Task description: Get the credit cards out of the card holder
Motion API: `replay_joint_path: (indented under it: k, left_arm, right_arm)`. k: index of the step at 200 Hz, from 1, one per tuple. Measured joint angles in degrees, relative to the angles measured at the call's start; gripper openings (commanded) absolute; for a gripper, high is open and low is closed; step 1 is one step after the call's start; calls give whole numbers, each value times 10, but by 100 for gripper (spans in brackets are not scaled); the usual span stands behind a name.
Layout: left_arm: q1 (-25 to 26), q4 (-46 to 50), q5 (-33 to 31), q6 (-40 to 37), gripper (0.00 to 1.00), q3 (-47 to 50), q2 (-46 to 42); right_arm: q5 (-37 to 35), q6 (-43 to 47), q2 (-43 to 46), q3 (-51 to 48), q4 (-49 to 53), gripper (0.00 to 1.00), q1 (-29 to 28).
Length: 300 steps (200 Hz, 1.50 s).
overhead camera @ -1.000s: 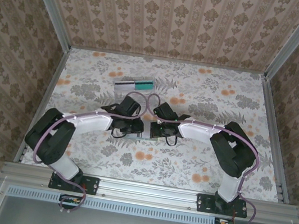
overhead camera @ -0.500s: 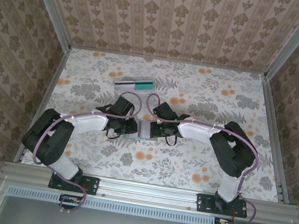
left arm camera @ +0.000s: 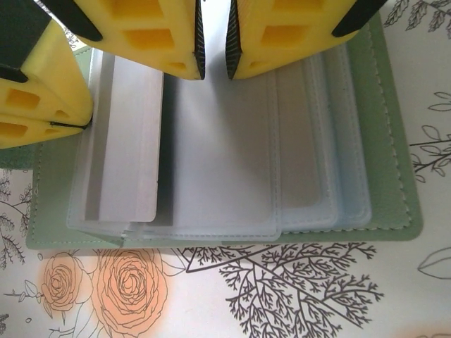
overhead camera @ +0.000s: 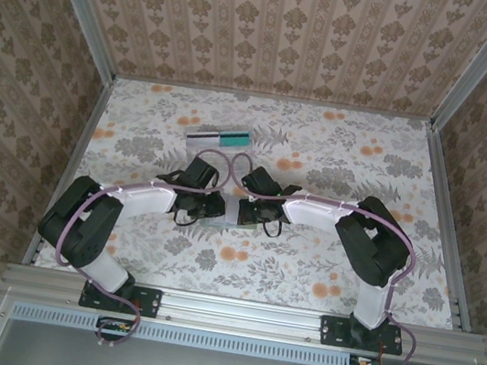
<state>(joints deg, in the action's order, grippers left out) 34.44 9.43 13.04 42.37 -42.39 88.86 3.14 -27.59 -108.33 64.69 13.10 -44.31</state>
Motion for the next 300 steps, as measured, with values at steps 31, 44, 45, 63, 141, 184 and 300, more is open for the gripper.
replay_joint_path:
  k: [31, 44, 45, 63, 141, 184, 300]
  left_arm:
    - [0, 10, -5, 0, 21, 1, -12]
    - [0, 20, -8, 0, 21, 2, -22]
    - [0, 21, -9, 0, 21, 3, -23]
    - [0, 27, -9, 0, 21, 4, -44]
    - [0, -38, 30, 27, 22, 23, -36]
    - [0, -74, 50, 44, 22, 37, -14]
    - [-1, -104, 67, 57, 18, 38, -1]
  right_arm:
    - [0, 0, 0, 0, 0, 6, 0]
    - [0, 0, 0, 0, 0, 6, 0]
    - [0, 0, -1, 0, 0, 6, 0]
    - [0, 0, -1, 0, 0, 6, 0]
    - [0, 0, -1, 0, 0, 6, 0]
    - [0, 0, -1, 0, 0, 6, 0]
    - [0, 0, -1, 0, 0, 6, 0]
